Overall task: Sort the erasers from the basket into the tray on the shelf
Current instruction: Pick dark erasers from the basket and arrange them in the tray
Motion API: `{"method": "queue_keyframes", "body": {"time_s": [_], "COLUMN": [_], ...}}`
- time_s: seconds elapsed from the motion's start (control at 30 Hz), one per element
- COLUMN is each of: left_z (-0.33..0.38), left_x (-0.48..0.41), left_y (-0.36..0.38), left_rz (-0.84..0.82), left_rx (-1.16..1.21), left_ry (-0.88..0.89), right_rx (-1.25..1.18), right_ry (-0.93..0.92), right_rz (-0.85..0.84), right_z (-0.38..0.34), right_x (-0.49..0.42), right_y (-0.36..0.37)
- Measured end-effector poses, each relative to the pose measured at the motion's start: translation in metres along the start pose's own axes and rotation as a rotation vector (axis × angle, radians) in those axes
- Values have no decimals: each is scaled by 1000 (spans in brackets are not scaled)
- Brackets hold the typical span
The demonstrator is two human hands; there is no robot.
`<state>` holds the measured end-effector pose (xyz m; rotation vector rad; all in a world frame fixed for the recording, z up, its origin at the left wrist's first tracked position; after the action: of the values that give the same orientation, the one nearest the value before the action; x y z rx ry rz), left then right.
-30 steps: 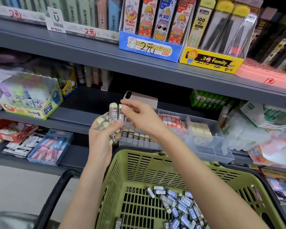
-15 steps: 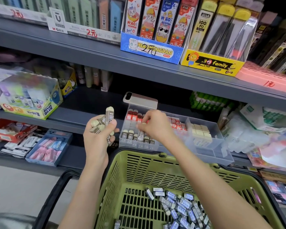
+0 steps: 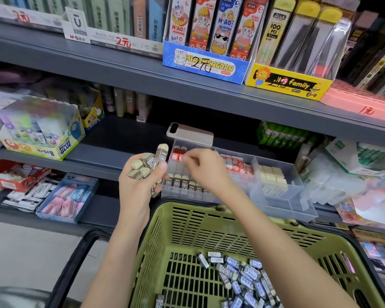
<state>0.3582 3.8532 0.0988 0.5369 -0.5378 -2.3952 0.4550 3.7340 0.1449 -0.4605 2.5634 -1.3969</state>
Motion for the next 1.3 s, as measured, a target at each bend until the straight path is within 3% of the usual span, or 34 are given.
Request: {"method": "queue_keyframes", "body": {"time_s": [0.07,0.1,0.2,0.3,0.4,0.57,0.77,0.97,1.1,1.17,1.23,1.3], "left_z": [1,2,1,-2,-9,-12,-13,-10,-8,-7,-7,-6], "left_x": [0,1,5,6,6,7,6,5,6,7,7,7], "left_y": [6,11,22,21,13,10,6,6,7,7,8,9], "left_rz": [-68,-108,-188,-101,10,47,73,57,45,41,37,31], "left_rx": [-18,-34,-36,85,178,199,171,149,132,125,122,119], "left_ry": [21,25,12,-50,-136,-186,-190,-170,-161,-160,-155,-152], "right_rx": [-515,-662,-787,-857,-653,-133,136,382,402,200,-174,-283], "right_ry": [44,45,18,107,182,180,166,19,-35,-41,37,56], "right_rz": [-196,-293,-370,-224,-127,-295,-348,-181,-122,-71,-241,-393], "right_z": [-6,-12,-19,5,34,40,32,21,12,1,-6,-14], "right_x": [6,10,16,3,-8,-2,-7,-7,-3,2,15,35], "right_y": [-3,-1,-2,-25,-36,5,25,29,16,-3,-6,2]}}
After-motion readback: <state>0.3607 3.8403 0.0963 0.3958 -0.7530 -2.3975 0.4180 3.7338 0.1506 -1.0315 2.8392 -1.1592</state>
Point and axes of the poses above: each hand's wrist, its own x-axis away from the middle knuckle, its own y-axis out of the palm, z = x × y, the point moved 9 cm from there along -x, towards the middle knuckle, and after that the axes turned 13 degrees about y, right-handed, at the moved point
